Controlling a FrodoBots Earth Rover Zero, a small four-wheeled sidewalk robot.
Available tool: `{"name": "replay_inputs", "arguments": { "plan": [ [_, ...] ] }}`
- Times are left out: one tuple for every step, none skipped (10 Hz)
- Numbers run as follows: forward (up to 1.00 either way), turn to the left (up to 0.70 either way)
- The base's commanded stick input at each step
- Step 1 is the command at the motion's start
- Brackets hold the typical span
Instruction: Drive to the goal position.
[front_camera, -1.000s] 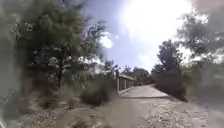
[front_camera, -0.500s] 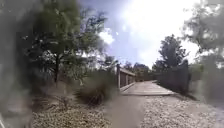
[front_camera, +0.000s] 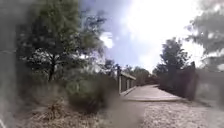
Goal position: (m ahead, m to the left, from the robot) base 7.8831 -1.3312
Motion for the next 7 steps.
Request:
{"name": "replay_inputs", "arguments": {
  "plan": [
    [0.70,-0.35],
    [0.70,-0.35],
    [0.70,-0.35],
    [0.70,-0.35],
    [0.70,-0.35],
    [0.70,-0.35],
    [0.70,-0.35]
  ]
}}
